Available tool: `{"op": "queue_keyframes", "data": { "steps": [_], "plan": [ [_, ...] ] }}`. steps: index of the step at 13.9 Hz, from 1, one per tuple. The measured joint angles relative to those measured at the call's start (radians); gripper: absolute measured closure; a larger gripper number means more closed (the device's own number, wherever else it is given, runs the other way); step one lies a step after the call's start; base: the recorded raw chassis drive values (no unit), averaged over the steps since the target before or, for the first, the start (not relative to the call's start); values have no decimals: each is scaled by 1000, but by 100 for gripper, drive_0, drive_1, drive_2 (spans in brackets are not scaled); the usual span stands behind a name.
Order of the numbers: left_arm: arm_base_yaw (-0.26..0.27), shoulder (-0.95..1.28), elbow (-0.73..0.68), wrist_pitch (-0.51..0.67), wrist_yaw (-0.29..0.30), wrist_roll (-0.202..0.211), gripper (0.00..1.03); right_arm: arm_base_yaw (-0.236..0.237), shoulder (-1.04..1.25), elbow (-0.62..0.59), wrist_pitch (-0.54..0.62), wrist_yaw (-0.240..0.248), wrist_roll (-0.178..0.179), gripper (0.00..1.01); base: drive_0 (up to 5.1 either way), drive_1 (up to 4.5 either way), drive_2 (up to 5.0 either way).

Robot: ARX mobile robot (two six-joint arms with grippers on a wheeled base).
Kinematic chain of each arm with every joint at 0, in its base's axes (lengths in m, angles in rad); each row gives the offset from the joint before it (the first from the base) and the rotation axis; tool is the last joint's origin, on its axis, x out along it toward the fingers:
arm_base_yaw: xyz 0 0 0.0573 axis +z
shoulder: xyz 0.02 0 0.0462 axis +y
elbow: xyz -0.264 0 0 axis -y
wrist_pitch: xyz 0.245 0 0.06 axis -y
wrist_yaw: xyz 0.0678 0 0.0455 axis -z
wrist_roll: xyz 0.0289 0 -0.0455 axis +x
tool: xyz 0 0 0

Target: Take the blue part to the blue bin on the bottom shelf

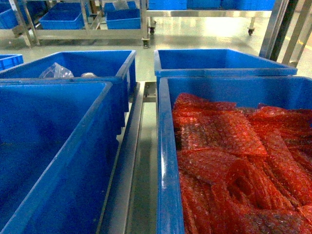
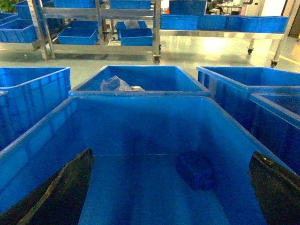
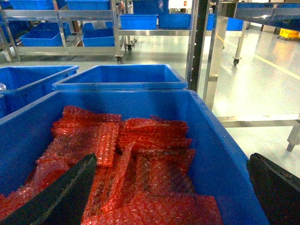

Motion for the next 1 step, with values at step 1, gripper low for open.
{"op": "queue_keyframes", "data": {
  "steps": [1],
  "plan": [
    [0, 0, 0, 0, 0, 0, 5, 0, 0, 0, 0, 0, 0, 3, 0, 0, 0]
  ]
}}
